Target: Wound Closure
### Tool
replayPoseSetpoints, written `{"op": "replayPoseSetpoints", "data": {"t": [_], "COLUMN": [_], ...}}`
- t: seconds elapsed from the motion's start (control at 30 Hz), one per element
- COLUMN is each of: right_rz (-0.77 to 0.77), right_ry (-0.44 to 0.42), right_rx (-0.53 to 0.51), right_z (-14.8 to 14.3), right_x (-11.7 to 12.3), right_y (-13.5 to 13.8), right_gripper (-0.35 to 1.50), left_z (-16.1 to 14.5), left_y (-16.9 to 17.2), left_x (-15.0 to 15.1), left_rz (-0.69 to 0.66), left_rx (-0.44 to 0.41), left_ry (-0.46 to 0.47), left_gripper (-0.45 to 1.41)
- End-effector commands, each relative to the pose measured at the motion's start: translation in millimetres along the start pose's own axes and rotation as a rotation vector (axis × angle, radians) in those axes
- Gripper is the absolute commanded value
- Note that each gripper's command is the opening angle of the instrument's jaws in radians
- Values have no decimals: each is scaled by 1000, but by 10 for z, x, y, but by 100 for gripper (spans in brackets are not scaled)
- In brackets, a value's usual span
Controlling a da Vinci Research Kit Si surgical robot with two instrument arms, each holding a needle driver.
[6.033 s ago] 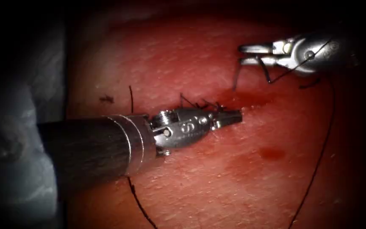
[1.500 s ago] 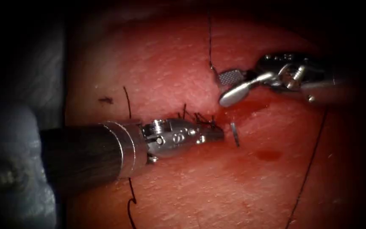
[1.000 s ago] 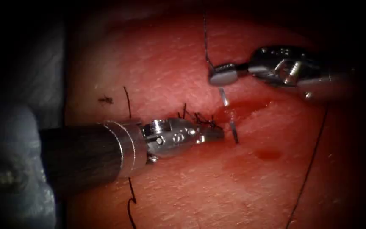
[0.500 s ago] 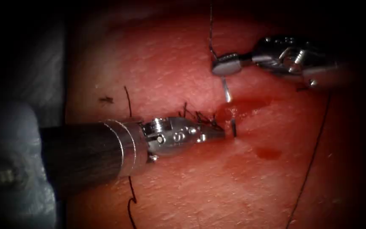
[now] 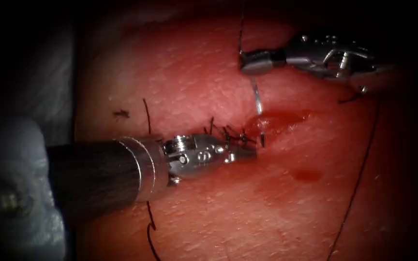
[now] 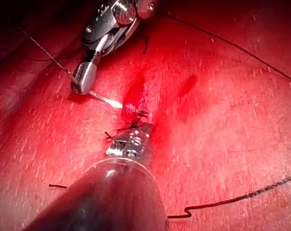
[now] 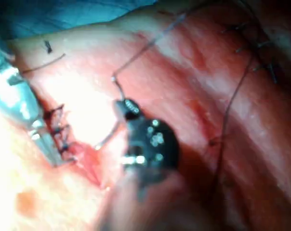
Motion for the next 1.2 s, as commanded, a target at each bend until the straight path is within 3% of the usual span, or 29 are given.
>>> {"op": "replayPoseSetpoints", "data": {"t": [0.03,0.27,0.67,0.87,0.93,0.97,1.0,1.03,1.2], "right_rz": [12,487,682,711,729,734,710,714,711], "right_ry": [-1,-106,-176,-167,-128,-113,-62,-31,41], "right_rx": [15,148,234,274,308,292,236,231,213], "right_z": [8,10,6,-5,-11,-11,-14,-16,-38], "right_x": [-6,-15,-40,-44,-43,-42,-38,-37,-42], "right_y": [-7,-27,-56,-74,-77,-75,-64,-57,-36], "right_gripper": [-35,-35,-35,-35,-35,-8,96,113,125], "left_z": [9,8,7,6,5,5,4,4,2], "left_y": [2,3,3,2,1,1,1,0,0], "left_x": [-1,-1,0,2,4,4,5,6,23], "left_rz": [0,-1,4,19,40,51,89,111,293], "left_rx": [-1,-1,-4,-2,4,6,8,11,27], "left_ry": [0,0,1,6,18,20,32,40,155], "left_gripper": [-28,-28,-28,-26,-25,-23,-20,-18,-6]}}
